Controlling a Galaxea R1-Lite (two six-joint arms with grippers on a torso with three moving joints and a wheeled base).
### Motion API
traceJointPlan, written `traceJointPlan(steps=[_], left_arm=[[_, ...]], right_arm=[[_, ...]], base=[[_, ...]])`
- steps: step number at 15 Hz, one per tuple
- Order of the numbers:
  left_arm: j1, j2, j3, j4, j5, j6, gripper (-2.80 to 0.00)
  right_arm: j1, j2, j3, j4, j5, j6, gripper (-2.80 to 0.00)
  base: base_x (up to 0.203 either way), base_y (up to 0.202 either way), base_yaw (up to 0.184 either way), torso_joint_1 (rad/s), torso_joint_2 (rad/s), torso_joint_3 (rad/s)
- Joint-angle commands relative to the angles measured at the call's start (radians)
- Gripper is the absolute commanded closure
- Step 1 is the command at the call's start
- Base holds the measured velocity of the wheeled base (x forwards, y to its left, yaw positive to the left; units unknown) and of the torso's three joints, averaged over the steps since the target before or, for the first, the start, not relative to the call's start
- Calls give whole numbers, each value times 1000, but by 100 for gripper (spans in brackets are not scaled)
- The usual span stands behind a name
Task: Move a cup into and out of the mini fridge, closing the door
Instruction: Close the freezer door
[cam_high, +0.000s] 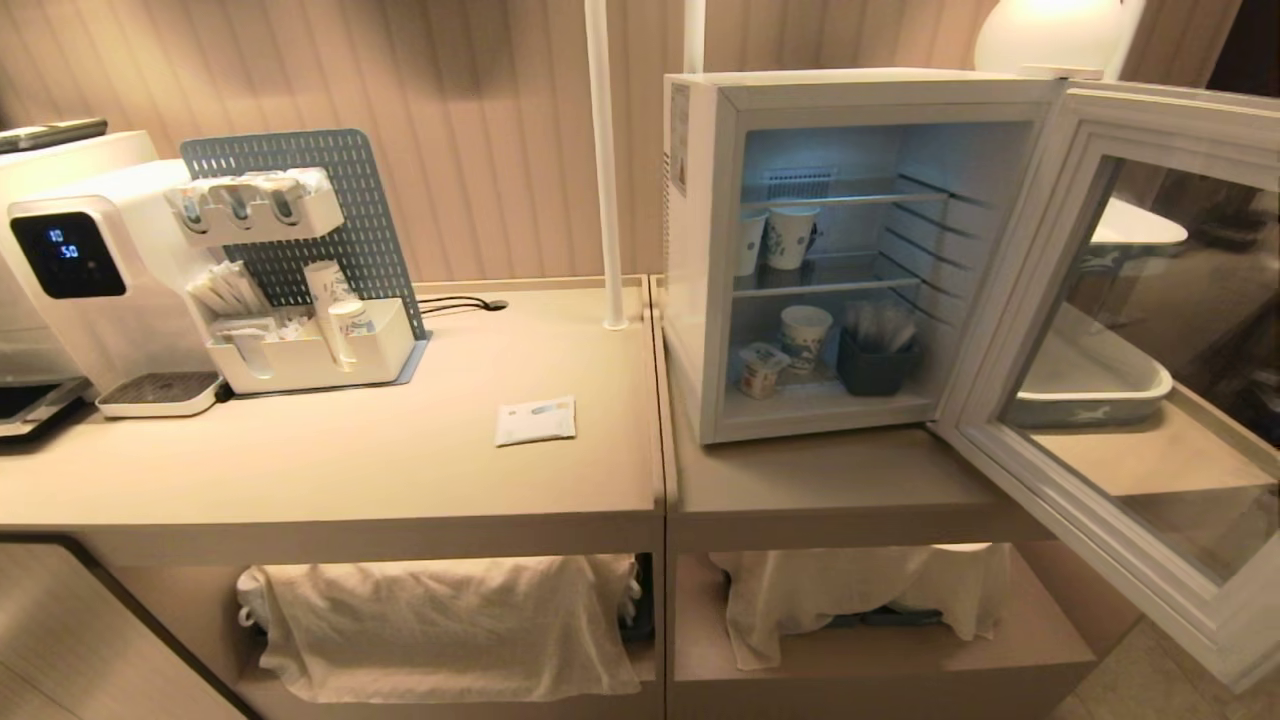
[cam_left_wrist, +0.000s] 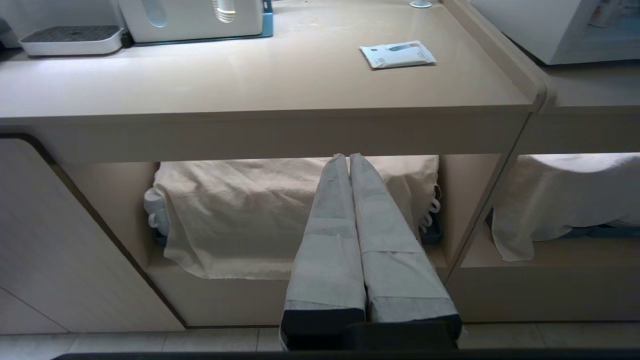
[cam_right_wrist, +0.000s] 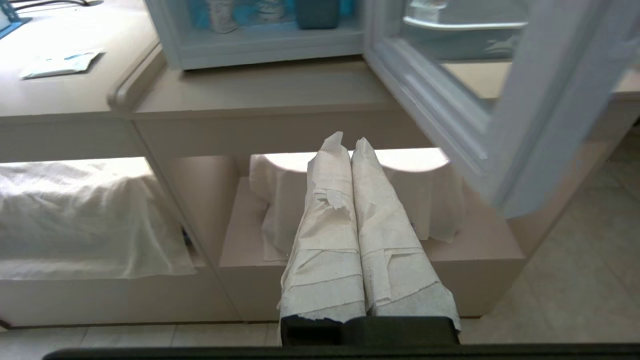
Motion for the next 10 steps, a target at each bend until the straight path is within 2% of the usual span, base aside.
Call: traceJointPlan(steps=[1, 10], left_arm=[[1, 2, 0, 0, 0, 0, 0], [1, 2, 0, 0, 0, 0, 0]], right_arm=[[0, 2, 0, 1, 0, 0, 0], [0, 2, 0, -1, 0, 0, 0]], base=[[0, -193, 2, 1, 5, 2], [0, -195, 2, 3, 4, 2]])
